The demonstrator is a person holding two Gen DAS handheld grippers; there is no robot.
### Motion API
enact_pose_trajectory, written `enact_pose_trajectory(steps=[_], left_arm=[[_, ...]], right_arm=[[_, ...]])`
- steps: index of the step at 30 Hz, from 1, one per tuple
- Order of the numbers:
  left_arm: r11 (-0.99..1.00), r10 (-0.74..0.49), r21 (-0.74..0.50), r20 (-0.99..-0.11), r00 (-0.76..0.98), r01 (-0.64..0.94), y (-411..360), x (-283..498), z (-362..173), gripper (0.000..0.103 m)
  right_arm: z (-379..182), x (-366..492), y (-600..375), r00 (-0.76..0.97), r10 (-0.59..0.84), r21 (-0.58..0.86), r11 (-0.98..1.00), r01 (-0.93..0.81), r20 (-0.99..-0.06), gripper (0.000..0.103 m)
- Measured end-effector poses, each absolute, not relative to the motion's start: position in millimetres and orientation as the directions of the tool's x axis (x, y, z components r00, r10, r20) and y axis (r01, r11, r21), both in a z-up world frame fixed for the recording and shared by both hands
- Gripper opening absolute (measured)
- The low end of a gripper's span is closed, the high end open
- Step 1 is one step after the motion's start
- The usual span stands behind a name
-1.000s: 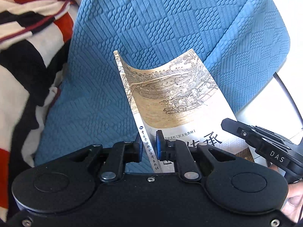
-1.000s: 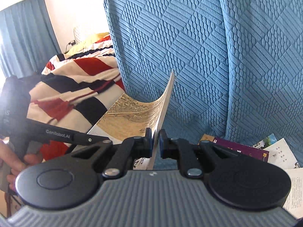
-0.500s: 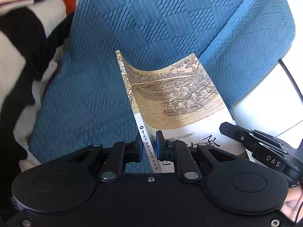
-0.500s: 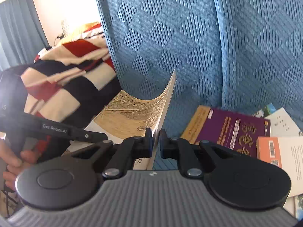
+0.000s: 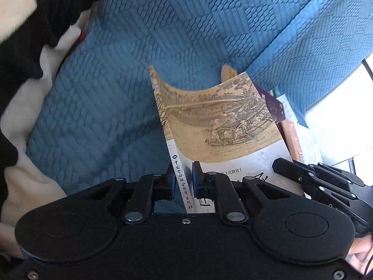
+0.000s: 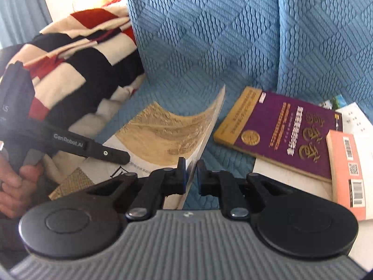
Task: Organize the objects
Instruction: 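Tip the held tan book down flat onto the seat and open both grippers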
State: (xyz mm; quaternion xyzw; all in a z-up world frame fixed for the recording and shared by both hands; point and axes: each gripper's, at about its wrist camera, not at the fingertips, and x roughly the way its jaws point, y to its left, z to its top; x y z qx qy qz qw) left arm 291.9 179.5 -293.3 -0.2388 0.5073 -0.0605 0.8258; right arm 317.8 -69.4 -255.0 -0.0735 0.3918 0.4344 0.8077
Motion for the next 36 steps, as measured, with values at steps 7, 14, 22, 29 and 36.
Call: enact_pose_trajectory(steps=[7, 14, 22, 29, 36], left_arm=[[0.893, -0.321, -0.422, -0.842, 0.433, -0.159, 177, 295, -309, 0.012], [0.888, -0.323, -0.425, -0.85, 0.416, -0.177, 181, 299, -309, 0.015], [0.907, -0.291, -0.387, -0.861, 0.416, -0.167, 182, 305, -306, 0.022], [0.904, -0.276, -0.383, -0.862, 0.425, -0.189, 182, 300, -300, 0.021], [0.932, -0.19, -0.291, -0.898, 0.396, -0.214, 176, 303, -296, 0.049]], right_arm=[[-272, 309, -61, 0.315, 0.589, 0.202, 0.648, -0.734, -0.744, 0.013], [-283, 311, -60, 0.326, 0.552, 0.192, 0.683, -0.705, -0.767, 0.014], [-295, 316, -65, 0.312, 0.539, 0.216, 0.704, -0.676, -0.782, 0.016], [-297, 317, -64, 0.305, 0.543, 0.225, 0.703, -0.675, -0.782, 0.017], [-296, 322, -66, 0.292, 0.5, 0.233, 0.745, -0.625, -0.815, 0.022]])
